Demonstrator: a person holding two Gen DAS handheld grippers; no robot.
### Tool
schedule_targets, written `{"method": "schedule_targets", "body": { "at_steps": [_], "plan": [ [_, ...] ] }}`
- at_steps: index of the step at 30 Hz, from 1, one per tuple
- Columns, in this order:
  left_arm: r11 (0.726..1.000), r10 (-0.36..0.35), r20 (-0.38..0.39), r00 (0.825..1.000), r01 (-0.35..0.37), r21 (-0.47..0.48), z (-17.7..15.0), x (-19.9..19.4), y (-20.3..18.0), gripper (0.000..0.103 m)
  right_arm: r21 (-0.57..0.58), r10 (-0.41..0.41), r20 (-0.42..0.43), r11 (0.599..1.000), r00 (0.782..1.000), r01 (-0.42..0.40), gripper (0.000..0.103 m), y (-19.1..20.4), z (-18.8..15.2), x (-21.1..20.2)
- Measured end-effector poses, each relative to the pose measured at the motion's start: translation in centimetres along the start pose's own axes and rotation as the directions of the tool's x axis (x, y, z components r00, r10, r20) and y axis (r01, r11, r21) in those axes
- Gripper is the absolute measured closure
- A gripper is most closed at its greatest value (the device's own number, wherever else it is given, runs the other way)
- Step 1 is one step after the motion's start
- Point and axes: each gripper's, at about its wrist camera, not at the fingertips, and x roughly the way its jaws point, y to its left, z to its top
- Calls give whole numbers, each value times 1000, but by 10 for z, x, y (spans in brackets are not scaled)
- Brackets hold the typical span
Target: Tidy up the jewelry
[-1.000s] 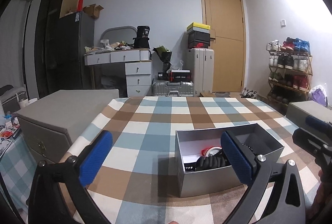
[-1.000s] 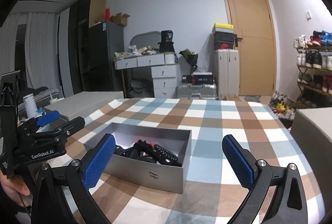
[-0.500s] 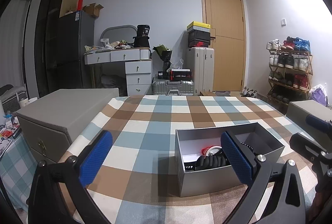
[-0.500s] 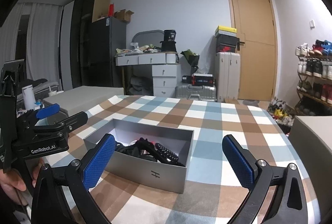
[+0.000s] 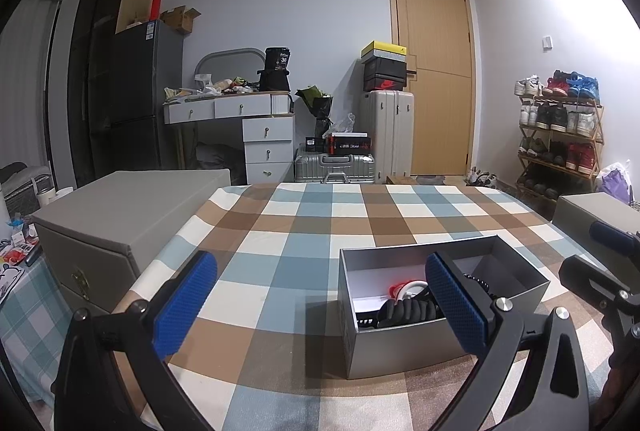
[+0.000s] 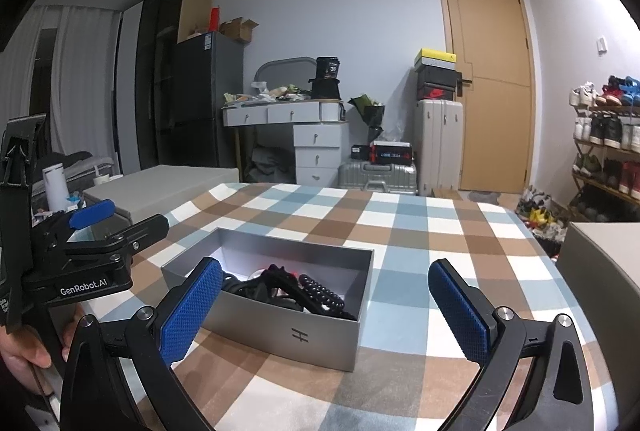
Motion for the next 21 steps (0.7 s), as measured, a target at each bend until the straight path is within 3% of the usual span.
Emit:
{"method": "schedule_targets", "body": {
  "at_steps": [21],
  "plan": [
    [1000,2,-2,1000,-2,0,0,0,-1,1,11,11,-17,1000,1000,-11,0,-1,-2,5]
  ]
}}
